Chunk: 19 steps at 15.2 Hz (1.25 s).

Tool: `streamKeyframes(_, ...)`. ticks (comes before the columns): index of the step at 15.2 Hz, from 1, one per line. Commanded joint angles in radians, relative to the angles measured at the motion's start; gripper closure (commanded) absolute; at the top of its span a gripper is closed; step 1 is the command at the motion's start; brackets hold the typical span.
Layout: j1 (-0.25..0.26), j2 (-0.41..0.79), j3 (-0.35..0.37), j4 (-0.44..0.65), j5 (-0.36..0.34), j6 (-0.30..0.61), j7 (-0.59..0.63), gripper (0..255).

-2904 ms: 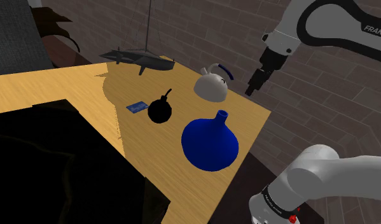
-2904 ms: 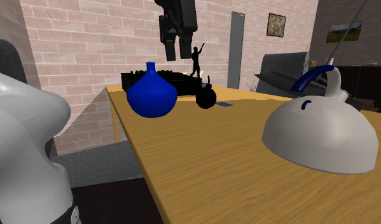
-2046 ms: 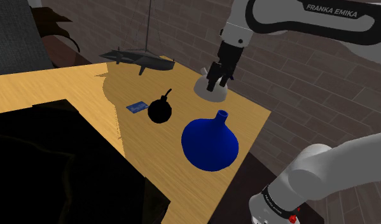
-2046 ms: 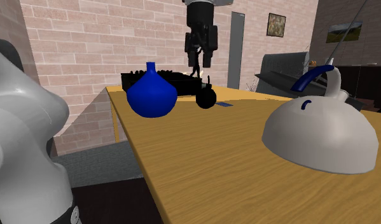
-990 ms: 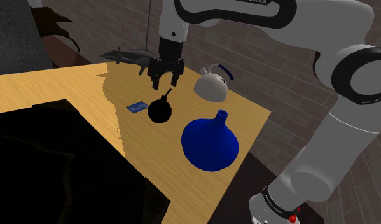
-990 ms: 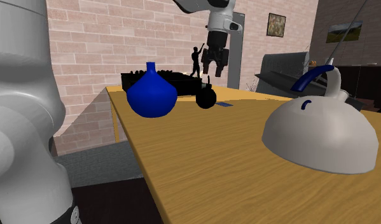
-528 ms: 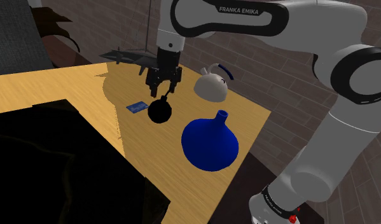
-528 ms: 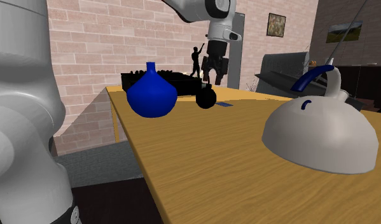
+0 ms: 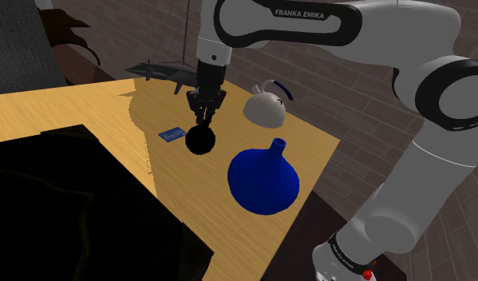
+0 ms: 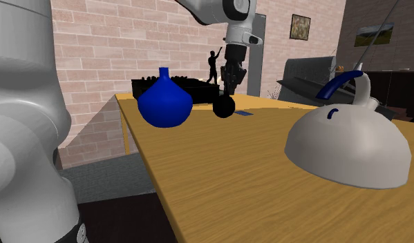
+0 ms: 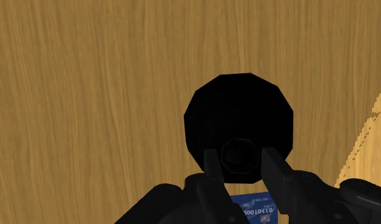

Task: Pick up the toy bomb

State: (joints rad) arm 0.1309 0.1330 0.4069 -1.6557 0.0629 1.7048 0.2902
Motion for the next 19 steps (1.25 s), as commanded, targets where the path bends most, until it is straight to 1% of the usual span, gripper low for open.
streamKeyframes(1, 0.000, 0.000, 0.000, 0.000, 0.000, 0.000, 0.000, 255)
streamKeyframes(2, 0.000, 0.001, 0.000, 0.000, 0.000, 0.000, 0.000, 255)
streamKeyframes(7, 0.002, 0.005, 0.001, 0.072, -0.002, -0.068, 0.007, 255)
streamKeyframes(17, 0.010, 0.033, 0.005, 0.243, -0.013, -0.211, 0.027, 255)
streamKeyframes(19, 0.011, 0.034, 0.005, 0.245, -0.013, -0.213, 0.027, 255)
